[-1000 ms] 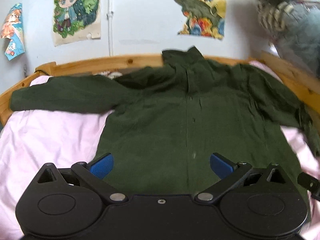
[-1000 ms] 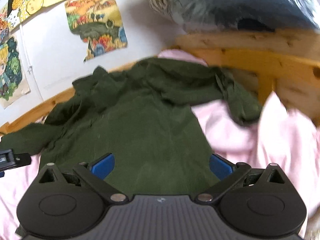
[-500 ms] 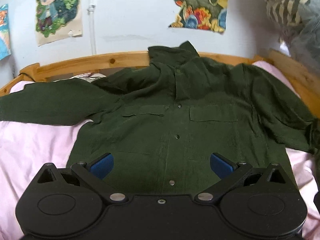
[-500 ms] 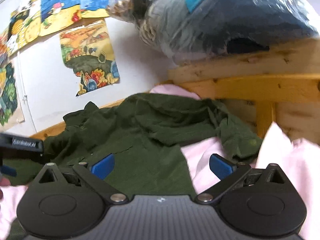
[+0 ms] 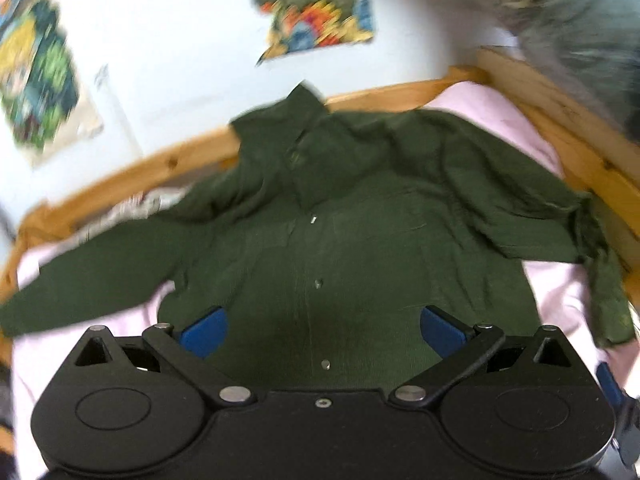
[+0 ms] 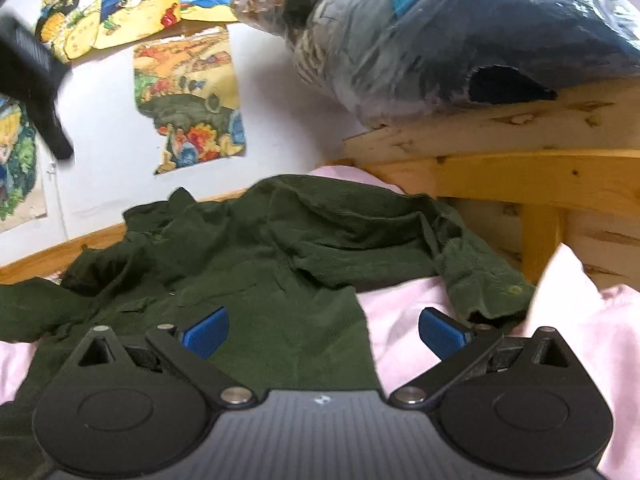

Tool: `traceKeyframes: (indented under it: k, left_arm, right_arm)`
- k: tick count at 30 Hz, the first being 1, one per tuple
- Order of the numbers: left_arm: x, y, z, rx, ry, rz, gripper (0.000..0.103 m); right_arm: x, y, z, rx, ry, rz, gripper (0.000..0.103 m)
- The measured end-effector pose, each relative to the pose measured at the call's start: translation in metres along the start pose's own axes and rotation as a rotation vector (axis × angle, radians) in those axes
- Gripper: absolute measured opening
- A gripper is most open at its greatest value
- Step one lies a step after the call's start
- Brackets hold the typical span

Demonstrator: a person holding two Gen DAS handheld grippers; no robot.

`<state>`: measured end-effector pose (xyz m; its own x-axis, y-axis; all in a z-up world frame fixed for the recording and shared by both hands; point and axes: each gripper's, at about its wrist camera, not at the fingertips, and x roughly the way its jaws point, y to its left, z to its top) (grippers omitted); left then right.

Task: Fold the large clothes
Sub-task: 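Move the right tool to the shirt's sleeve cuff and close on it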

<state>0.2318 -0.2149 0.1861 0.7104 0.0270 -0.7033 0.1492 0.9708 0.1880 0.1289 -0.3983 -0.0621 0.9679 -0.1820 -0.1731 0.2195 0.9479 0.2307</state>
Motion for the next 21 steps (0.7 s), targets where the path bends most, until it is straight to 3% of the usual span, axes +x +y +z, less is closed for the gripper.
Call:
traceKeyframes:
  k: [3,6,9,12,14,17,18,21]
  left_arm:
    - [-0.019,-0.003,0.004,0.061,-0.1,-0.041,0.103]
    - [-0.009,-0.004,-0.006,0.128,-0.14,-0.091,0.103]
    - [0.02,0.0,-0.023,0.17,-0.162,-0.151,0.103]
    - [0.063,0.006,-0.039,0.191,-0.223,-0.223,0.103]
    - [0.091,0.008,-0.048,0.201,-0.269,-0.244,0.103]
    - [0.128,0.021,-0.059,0.195,-0.275,-0.228,0.103]
    - [0.138,0.027,-0.061,0.173,-0.275,-0.246,0.103]
    - [0.166,0.044,-0.061,0.163,-0.238,-0.289,0.103]
  right_arm:
    - [-0.001,-0.005,-0.005,-0.022,0.034,-0.025,0.103]
    - [-0.005,-0.012,-0.006,-0.04,0.044,-0.065,0.103]
    - [-0.003,-0.023,0.001,-0.028,0.075,-0.079,0.103]
    - [0.01,-0.032,0.02,-0.119,0.098,-0.145,0.103]
    - [0.027,-0.036,0.031,-0.18,0.099,-0.197,0.103]
    - [0.069,-0.037,0.044,-0.309,0.151,-0.286,0.102]
    - [0.08,-0.038,0.044,-0.33,0.173,-0.305,0.101]
    - [0.113,-0.041,0.045,-0.382,0.273,-0.342,0.081]
